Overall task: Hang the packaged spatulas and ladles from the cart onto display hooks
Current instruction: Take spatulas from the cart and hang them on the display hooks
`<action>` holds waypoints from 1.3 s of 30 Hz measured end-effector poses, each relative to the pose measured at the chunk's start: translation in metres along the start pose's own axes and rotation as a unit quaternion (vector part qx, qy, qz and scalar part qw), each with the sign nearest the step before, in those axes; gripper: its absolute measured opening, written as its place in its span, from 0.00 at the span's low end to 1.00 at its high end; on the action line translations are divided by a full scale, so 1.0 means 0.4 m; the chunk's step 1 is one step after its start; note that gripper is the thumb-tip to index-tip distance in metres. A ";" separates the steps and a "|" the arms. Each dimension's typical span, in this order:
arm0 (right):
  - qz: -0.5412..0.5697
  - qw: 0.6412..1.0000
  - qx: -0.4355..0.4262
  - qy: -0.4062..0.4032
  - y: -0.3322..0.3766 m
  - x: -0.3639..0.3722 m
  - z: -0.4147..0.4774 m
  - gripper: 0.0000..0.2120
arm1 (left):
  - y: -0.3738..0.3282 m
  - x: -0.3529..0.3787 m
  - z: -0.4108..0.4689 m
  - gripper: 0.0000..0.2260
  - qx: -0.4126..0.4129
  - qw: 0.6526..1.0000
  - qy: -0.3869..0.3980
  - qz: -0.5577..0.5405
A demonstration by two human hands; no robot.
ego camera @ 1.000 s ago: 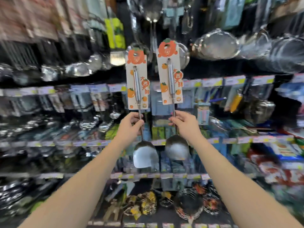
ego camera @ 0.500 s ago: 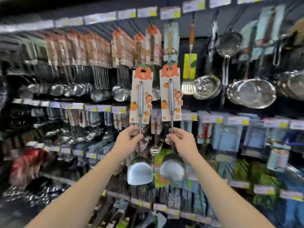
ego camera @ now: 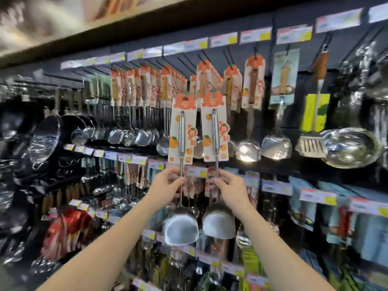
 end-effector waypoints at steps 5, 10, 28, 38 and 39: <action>-0.032 0.999 -0.028 -0.008 0.016 0.110 0.120 0.11 | 0.036 -0.090 0.109 0.07 0.012 1.000 -0.005 -0.005; -0.040 0.999 -0.019 -0.022 0.031 0.203 0.206 0.09 | 0.081 -0.175 0.210 0.07 0.025 1.000 -0.009 -0.006; -0.078 0.984 -0.001 -0.162 0.121 0.520 0.476 0.10 | 0.205 -0.467 0.647 0.12 0.096 0.985 0.146 -0.009; -0.107 0.969 -0.012 -0.220 0.192 0.524 0.599 0.15 | 0.161 -0.461 0.779 0.05 0.101 0.970 0.191 -0.112; -0.116 0.967 -0.012 -0.225 0.201 0.520 0.611 0.14 | 0.149 -0.457 0.789 0.05 0.106 0.969 0.191 -0.115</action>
Point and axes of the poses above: each hand's wrist, its own z-axis towards the middle knuckle, its own x-axis out of the palm, y = z × x, the point moved 3 cm from there along z, towards the middle knuckle, and after that the axes turned 9 degrees about -z, right-handed, at the moved point
